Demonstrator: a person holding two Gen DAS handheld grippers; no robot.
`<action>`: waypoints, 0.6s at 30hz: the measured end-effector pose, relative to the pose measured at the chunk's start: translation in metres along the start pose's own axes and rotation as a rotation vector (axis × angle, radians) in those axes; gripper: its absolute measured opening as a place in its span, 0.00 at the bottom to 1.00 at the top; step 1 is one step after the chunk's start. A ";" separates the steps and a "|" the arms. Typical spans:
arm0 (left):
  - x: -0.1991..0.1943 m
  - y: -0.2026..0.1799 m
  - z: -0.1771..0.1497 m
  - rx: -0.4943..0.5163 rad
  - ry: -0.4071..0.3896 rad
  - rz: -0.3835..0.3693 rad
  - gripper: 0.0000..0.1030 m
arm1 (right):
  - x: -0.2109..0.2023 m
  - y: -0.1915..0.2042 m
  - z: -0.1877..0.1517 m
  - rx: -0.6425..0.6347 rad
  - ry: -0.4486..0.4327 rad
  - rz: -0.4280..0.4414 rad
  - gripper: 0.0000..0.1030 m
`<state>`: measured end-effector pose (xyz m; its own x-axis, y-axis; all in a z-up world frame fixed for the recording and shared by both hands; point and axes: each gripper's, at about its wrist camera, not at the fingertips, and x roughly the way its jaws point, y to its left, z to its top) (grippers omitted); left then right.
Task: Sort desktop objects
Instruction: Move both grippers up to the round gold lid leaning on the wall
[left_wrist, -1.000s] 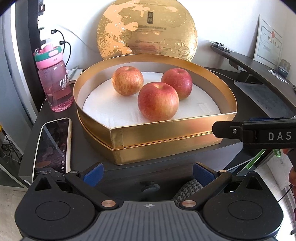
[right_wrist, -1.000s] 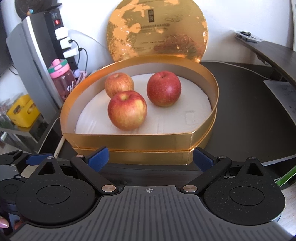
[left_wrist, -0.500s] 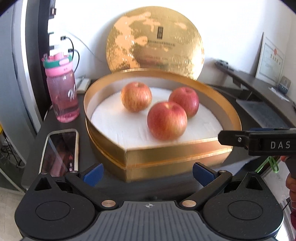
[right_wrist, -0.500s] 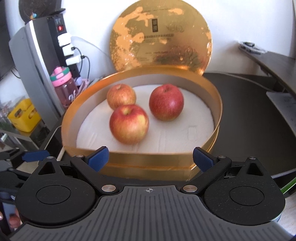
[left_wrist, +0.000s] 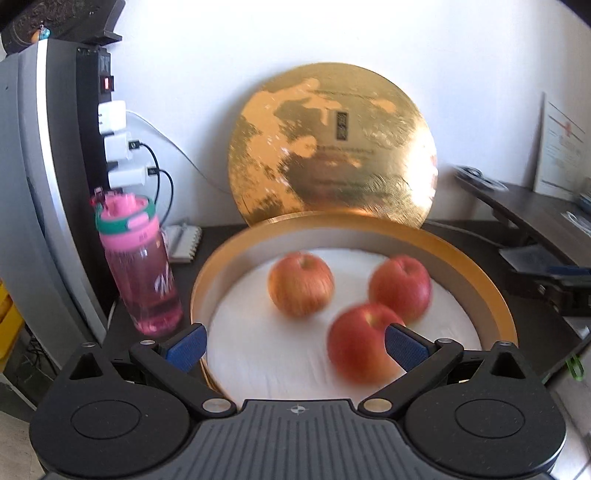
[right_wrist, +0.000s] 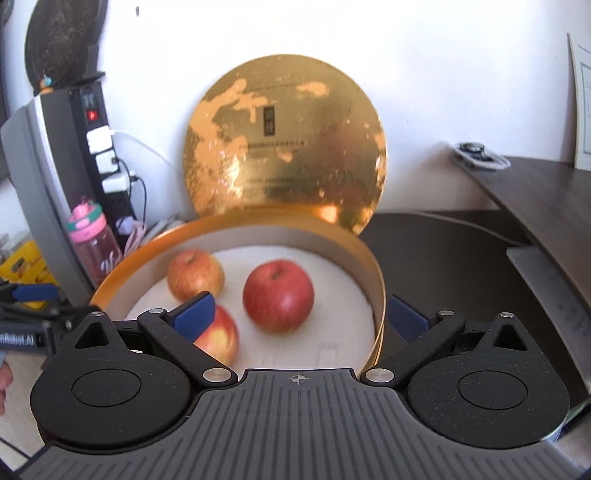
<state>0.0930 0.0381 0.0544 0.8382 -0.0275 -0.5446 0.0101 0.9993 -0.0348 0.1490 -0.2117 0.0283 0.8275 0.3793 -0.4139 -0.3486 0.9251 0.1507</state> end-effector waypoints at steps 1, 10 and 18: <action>0.004 0.001 0.007 -0.001 -0.013 -0.011 1.00 | 0.003 -0.004 0.005 0.004 -0.014 0.005 0.99; 0.049 0.012 0.086 0.068 -0.209 -0.040 1.00 | 0.031 -0.044 0.048 0.041 -0.137 0.050 1.00; 0.108 0.026 0.138 0.063 -0.315 -0.081 1.00 | 0.072 -0.080 0.081 0.078 -0.232 0.097 1.00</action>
<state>0.2589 0.0643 0.1106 0.9605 -0.1084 -0.2562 0.1093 0.9939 -0.0107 0.2721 -0.2572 0.0594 0.8740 0.4520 -0.1784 -0.4034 0.8796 0.2523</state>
